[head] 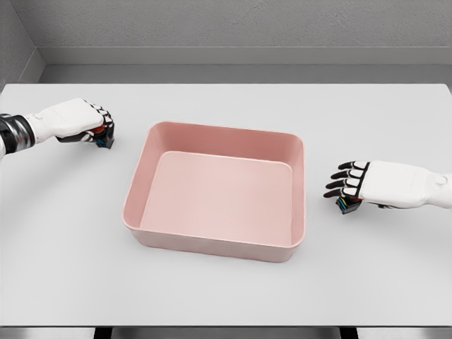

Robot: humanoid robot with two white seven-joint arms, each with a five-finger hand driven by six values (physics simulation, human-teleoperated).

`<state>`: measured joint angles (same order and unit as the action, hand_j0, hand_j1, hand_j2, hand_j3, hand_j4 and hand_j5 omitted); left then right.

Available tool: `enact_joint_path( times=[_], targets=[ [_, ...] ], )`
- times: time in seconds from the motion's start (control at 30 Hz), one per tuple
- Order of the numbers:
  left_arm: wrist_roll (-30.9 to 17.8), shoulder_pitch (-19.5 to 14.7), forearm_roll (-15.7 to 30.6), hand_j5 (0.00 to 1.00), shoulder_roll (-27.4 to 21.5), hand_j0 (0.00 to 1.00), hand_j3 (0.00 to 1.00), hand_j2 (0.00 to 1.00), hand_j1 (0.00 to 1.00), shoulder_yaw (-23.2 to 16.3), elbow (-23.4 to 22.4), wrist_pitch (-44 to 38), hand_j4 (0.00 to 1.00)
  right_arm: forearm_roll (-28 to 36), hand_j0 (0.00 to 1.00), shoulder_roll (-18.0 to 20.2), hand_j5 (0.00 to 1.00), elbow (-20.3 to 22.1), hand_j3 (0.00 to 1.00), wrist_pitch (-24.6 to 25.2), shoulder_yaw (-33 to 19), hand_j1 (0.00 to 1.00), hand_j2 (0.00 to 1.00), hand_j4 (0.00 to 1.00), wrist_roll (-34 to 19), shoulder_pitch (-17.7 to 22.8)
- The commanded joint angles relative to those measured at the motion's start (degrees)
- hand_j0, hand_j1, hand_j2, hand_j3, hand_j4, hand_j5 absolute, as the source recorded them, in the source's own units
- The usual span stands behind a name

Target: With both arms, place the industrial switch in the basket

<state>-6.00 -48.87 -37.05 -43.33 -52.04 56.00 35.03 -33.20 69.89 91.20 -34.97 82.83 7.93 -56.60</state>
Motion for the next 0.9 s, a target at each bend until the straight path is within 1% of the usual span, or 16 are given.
enact_joint_path(
  times=[0.0,0.07,0.13,0.2,0.27,0.33,0.37,0.4,0.43,0.47,0.5,0.57,0.67,0.73,0.83,0.87],
  targets=[
    [0.0,0.0,0.4,0.26,-0.4,0.26,0.26,0.26,0.26,0.1,0.2,0.0,0.26,0.2,0.92,-0.2,0.92,0.0,0.92,0.0,0.0,0.92,0.92,0.92,0.0,0.0],
    [0.0,-0.1,0.6,0.26,-0.5,0.26,0.26,0.26,0.26,0.3,1.3,0.0,0.26,0.1,0.91,-0.6,0.91,-0.1,0.91,0.0,0.0,0.91,0.91,0.91,0.0,0.0],
    [0.0,0.1,1.3,0.26,-1.1,0.26,0.26,0.26,0.26,0.8,5.5,0.0,0.26,0.1,0.91,-1.1,0.91,-0.1,0.91,0.0,0.8,0.91,0.91,0.91,0.0,0.0],
    [-0.1,0.1,3.5,0.26,-3.7,0.26,0.26,0.26,0.26,0.9,10.5,0.0,0.26,-0.2,0.89,-1.5,0.89,-0.3,0.89,0.0,0.8,0.89,0.89,0.89,-0.1,0.0],
    [-0.2,0.1,4.8,0.26,-4.9,0.26,0.26,0.26,0.26,1.0,13.4,0.0,0.26,-0.6,0.86,-1.6,0.86,-0.5,0.86,0.0,0.8,0.86,0.86,0.86,-0.1,0.0],
    [-0.2,0.0,6.8,0.26,-7.9,0.26,0.26,0.26,0.26,1.2,17.0,0.0,0.26,-0.7,0.85,-1.5,0.85,-0.7,0.85,0.0,0.8,0.85,0.85,0.85,-0.1,0.0],
    [-0.5,-1.0,8.7,0.26,-10.2,0.26,0.26,0.26,0.26,1.3,20.4,0.0,0.26,-0.8,0.84,-1.5,0.84,-1.3,0.84,0.0,0.8,0.84,0.84,0.84,-0.1,0.0],
    [-0.5,-1.0,10.7,0.26,-11.8,0.26,0.26,0.26,0.26,1.4,23.0,0.0,0.26,-0.7,0.84,-1.5,0.84,-1.5,0.84,0.0,0.8,0.84,0.84,0.84,-0.1,0.0],
    [-0.6,-1.0,11.2,0.26,-12.4,0.26,0.26,0.26,0.26,2.5,25.1,0.0,0.26,-0.7,0.83,-1.5,0.83,-1.7,0.83,0.0,0.8,0.83,0.83,0.83,-0.1,0.0],
    [-0.6,-0.9,11.8,0.26,-13.8,0.26,0.26,0.26,0.26,3.7,28.3,0.0,0.26,-0.8,0.83,-1.5,0.83,-2.2,0.83,0.0,0.8,0.83,0.83,0.83,-0.1,0.0],
    [-0.8,-0.8,13.0,0.26,-14.9,0.26,0.26,0.26,0.26,4.1,31.0,0.0,0.26,-0.8,0.8,-1.5,0.8,-2.2,0.8,0.0,0.8,0.8,0.8,0.8,-0.1,0.0],
    [-0.8,-0.9,14.0,0.26,-15.2,0.26,0.26,0.26,0.26,4.2,35.1,0.0,0.26,-0.8,0.78,-1.5,0.78,-2.2,0.78,0.0,0.7,0.78,0.78,0.78,-0.1,0.0],
    [-0.8,-1.0,15.5,0.26,-15.1,0.26,0.26,0.26,0.26,4.2,39.4,0.0,0.26,-0.9,0.74,-1.5,0.74,-2.3,0.74,0.0,0.7,0.74,0.74,0.74,-0.1,-0.1],
    [-0.8,-0.9,16.0,0.26,-14.9,0.26,0.26,0.26,0.26,4.2,42.2,0.0,0.26,-0.9,0.7,-1.5,0.7,-2.3,0.7,0.0,0.6,0.7,0.7,0.7,-0.1,-0.1],
    [-2.8,-1.0,16.7,0.26,-14.2,0.26,0.26,0.26,0.26,4.2,44.8,0.0,0.26,-1.0,0.64,-1.6,0.64,-2.6,0.64,0.0,0.6,0.64,0.64,0.64,-0.1,-0.1],
    [-3.0,-1.0,16.8,0.26,-14.2,0.26,0.26,0.26,0.26,4.2,45.0,0.0,0.26,-1.0,0.62,-1.8,0.62,-2.6,0.62,0.0,0.6,0.62,0.62,0.62,-0.2,-0.1]
  ],
)
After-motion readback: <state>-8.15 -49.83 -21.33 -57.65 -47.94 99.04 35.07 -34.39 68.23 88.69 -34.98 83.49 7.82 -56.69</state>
